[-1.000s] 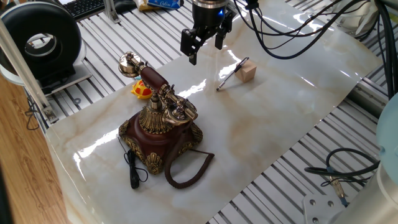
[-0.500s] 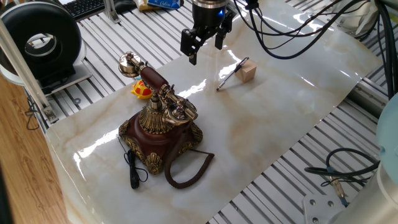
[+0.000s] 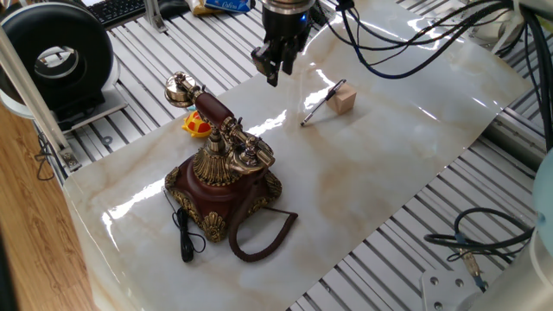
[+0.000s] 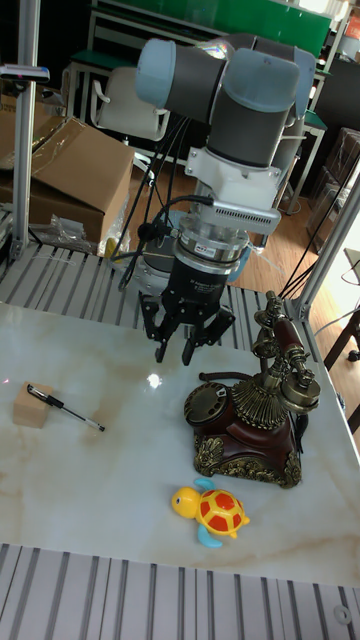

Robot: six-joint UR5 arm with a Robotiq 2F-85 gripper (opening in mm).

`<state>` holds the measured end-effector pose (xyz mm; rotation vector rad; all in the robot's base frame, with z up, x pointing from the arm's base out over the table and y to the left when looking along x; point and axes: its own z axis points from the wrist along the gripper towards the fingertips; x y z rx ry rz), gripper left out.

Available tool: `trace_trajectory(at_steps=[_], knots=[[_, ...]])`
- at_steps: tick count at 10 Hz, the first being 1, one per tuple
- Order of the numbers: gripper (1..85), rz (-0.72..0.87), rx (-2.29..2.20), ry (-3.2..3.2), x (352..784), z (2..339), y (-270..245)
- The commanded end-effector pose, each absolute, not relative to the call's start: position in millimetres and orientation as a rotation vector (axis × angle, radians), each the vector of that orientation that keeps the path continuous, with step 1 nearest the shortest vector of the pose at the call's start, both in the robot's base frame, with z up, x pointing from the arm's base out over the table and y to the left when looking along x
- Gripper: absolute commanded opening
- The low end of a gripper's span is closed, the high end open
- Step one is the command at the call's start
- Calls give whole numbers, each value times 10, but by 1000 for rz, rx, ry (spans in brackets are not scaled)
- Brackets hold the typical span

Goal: Dial a number on an old rotary phone

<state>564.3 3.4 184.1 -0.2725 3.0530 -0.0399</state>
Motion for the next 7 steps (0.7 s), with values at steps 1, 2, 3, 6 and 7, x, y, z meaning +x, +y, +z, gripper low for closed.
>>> trace_trajectory(at_steps=[1, 2, 3, 6, 7], knots=[[410, -36, -464, 2997, 5677, 1689, -53], [423, -44, -554, 2957, 5743, 1698, -46], [483, -12, -556, 2923, 5818, 1710, 25], [457, -184, -565, 2986, 5732, 1750, -160], [470, -190, -626, 2966, 5772, 1794, 31]])
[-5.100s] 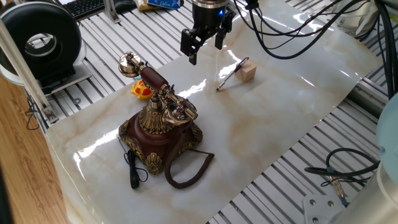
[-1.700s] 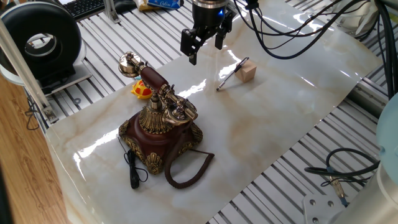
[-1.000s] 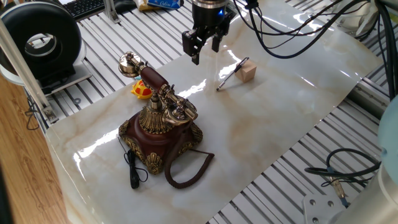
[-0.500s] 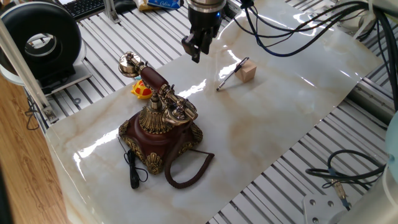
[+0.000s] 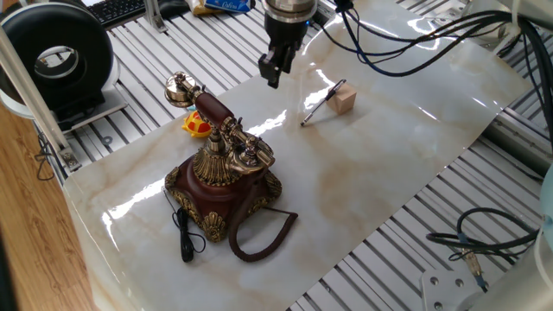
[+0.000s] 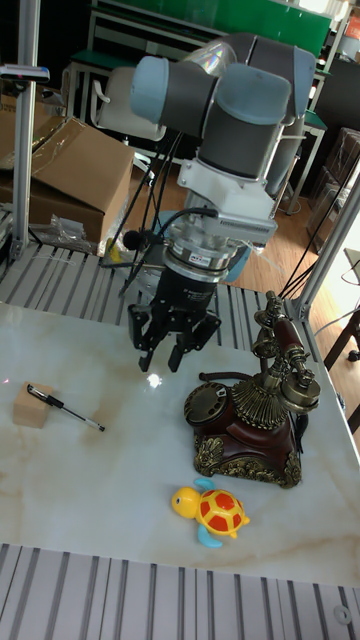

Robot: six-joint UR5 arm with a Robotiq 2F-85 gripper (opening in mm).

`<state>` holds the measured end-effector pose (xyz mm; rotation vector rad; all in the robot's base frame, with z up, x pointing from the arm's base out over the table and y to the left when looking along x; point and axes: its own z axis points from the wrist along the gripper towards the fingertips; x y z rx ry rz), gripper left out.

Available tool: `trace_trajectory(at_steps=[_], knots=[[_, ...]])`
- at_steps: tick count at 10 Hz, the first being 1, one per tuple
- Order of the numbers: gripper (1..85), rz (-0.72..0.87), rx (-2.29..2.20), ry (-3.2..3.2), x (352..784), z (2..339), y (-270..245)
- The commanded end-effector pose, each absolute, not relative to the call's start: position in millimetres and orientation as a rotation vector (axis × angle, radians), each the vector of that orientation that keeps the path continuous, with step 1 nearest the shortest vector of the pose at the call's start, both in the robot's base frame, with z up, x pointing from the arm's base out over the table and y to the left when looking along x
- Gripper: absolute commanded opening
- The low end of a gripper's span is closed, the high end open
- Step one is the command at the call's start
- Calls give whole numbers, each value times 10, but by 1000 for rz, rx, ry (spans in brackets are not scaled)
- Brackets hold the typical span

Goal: Dial a number on an old rotary phone

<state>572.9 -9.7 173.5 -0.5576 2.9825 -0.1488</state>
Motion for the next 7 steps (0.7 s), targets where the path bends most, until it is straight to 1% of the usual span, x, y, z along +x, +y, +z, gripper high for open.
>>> trace_trajectory(at_steps=[1, 3, 5, 7], knots=[[470, -190, -685, 2949, 5779, 1781, 32], [473, -196, -804, 2929, 5753, 1708, -101], [503, -180, -864, 2926, 5717, 1702, -78], [487, -169, -790, 2961, 5674, 1697, -74]])
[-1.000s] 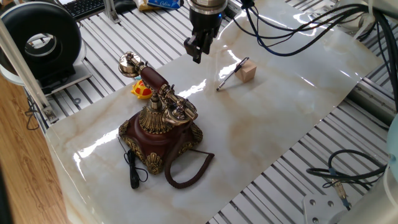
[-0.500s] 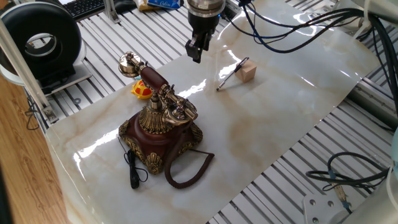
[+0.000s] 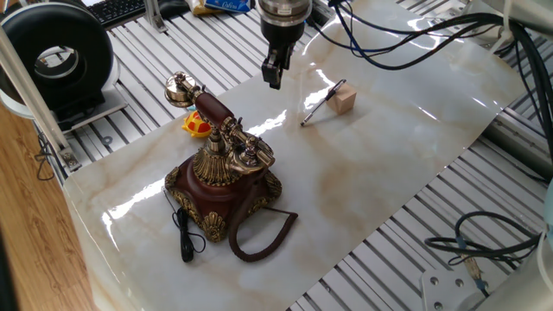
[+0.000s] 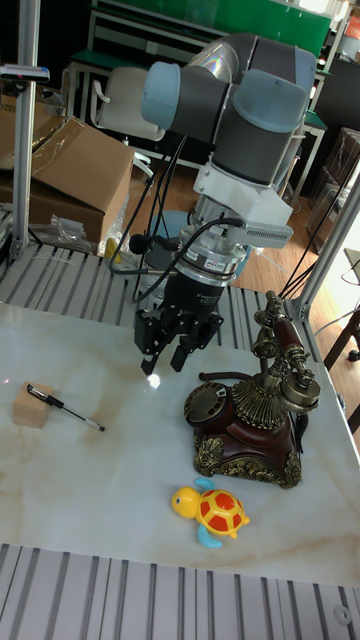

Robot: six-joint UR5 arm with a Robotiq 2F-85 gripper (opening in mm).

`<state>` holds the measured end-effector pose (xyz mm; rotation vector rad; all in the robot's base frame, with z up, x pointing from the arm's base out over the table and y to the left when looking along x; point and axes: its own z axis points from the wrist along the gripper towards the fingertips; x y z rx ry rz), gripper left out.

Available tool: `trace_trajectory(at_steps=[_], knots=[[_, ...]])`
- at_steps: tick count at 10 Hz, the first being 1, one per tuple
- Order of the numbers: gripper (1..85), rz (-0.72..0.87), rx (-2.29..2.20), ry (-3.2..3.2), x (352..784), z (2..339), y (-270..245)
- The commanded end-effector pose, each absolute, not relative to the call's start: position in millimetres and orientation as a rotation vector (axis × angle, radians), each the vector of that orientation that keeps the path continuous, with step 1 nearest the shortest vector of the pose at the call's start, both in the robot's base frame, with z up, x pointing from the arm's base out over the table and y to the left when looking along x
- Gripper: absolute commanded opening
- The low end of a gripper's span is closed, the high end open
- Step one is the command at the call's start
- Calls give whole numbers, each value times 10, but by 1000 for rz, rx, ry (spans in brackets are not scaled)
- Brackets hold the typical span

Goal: Dial a number on an old rotary phone

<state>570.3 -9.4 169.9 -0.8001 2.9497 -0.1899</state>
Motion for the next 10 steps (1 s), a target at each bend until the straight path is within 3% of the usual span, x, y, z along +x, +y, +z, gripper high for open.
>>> trace_trajectory(at_steps=[1, 4, 10], knots=[[463, -145, -739, 2979, 5651, 1692, -42], [480, -88, -791, 2953, 5666, 1687, 65], [480, -131, -1111, 2850, 5414, 1435, -622]])
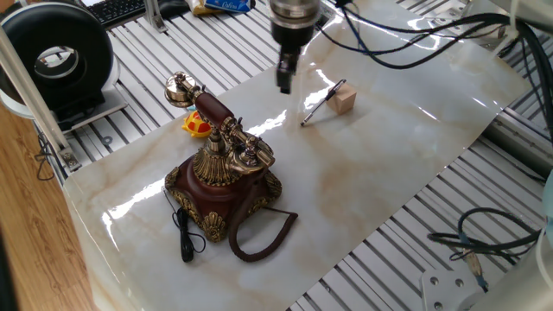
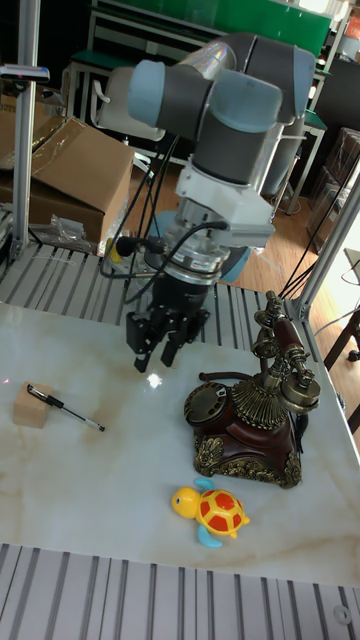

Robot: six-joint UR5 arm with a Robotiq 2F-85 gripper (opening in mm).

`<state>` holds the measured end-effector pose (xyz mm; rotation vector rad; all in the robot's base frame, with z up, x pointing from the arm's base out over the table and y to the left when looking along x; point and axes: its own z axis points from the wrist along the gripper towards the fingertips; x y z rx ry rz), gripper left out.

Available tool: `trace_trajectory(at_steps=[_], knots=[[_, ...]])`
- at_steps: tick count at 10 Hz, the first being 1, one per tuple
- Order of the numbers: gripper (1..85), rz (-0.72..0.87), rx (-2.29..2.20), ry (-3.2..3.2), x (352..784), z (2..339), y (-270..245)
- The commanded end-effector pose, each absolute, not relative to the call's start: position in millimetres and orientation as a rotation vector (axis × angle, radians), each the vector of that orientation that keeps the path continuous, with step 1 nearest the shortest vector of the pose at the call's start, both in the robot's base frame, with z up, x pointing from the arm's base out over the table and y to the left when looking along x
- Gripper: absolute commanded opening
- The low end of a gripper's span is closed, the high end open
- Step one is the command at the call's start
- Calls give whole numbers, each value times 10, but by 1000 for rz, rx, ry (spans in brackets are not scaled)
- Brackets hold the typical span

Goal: Dial a number on an old rotary phone

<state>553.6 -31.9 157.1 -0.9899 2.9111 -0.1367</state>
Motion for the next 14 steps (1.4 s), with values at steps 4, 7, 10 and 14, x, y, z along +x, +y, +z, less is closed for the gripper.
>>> trace_trajectory(at_steps=[4, 7, 10, 14], knots=[[507, -132, -1085, 2928, 5239, 1415, -704], [533, -182, -1393, 2790, 5300, 1402, -771], [533, -324, -1669, 2599, 5587, 1164, -1240], [543, -253, -1651, 2629, 5505, 1132, -1157]])
